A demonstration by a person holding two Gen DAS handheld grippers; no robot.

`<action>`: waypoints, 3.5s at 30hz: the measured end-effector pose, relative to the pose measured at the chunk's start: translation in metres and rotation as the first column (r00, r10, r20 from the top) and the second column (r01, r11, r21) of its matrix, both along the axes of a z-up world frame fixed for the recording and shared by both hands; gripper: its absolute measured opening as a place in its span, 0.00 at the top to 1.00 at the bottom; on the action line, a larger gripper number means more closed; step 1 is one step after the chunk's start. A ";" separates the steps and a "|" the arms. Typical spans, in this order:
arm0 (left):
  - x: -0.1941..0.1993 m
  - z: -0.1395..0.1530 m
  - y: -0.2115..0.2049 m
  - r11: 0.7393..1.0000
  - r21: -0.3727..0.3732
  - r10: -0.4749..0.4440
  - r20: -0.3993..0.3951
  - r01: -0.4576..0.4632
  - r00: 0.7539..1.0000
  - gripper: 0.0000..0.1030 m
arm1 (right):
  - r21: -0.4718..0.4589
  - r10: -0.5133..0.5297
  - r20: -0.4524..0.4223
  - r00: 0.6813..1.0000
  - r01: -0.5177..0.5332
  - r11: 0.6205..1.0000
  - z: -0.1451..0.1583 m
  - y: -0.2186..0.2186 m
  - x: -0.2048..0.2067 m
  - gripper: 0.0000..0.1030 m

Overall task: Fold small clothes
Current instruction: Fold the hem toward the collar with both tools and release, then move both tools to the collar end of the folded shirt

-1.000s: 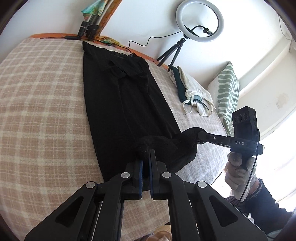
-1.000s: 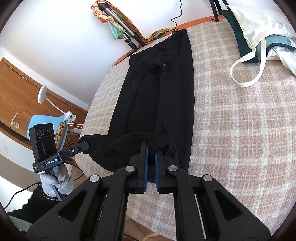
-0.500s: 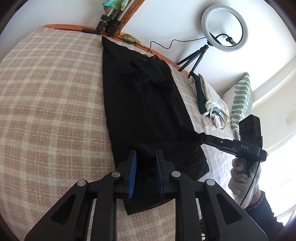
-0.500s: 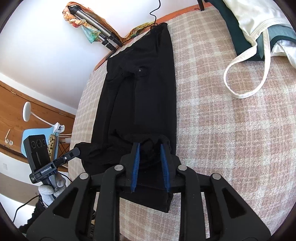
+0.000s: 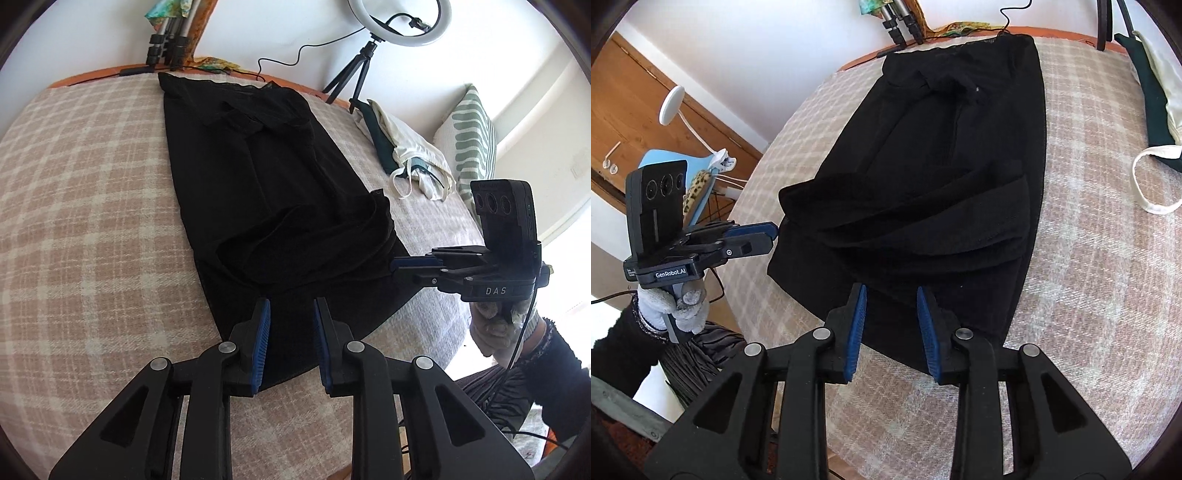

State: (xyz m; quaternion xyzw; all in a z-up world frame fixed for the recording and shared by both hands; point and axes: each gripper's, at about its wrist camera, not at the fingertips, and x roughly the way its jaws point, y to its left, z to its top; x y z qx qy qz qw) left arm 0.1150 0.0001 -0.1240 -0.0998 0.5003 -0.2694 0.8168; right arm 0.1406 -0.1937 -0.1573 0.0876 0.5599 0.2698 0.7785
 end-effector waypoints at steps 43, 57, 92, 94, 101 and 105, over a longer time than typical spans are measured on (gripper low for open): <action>0.054 -0.004 0.005 0.972 0.185 0.119 0.156 -0.147 0.981 0.79 | -0.135 -0.235 0.154 0.960 0.256 0.957 0.006 -0.044 0.054 0.86; 0.071 0.030 0.028 0.982 0.090 0.149 0.172 -0.166 0.974 0.65 | -0.059 -0.292 0.184 0.939 0.307 0.950 0.033 -0.075 0.061 0.63; 0.290 -0.021 0.069 0.983 0.004 0.184 0.100 -0.186 0.978 0.64 | 0.177 -0.339 0.032 0.940 0.329 0.928 -0.027 -0.098 0.314 0.66; 0.291 -0.022 0.071 0.982 0.008 0.185 0.099 -0.187 0.978 0.64 | 0.127 -0.340 0.065 0.938 0.330 0.935 -0.026 -0.093 0.317 0.94; 0.292 -0.022 0.083 0.981 -0.013 0.193 0.101 -0.192 0.976 0.64 | -0.133 -0.300 0.230 0.926 0.335 0.933 -0.001 -0.073 0.316 0.83; 0.294 -0.024 0.086 0.980 -0.020 0.199 0.096 -0.198 0.975 0.64 | -0.106 -0.204 0.307 0.930 0.246 0.963 0.029 -0.049 0.309 0.62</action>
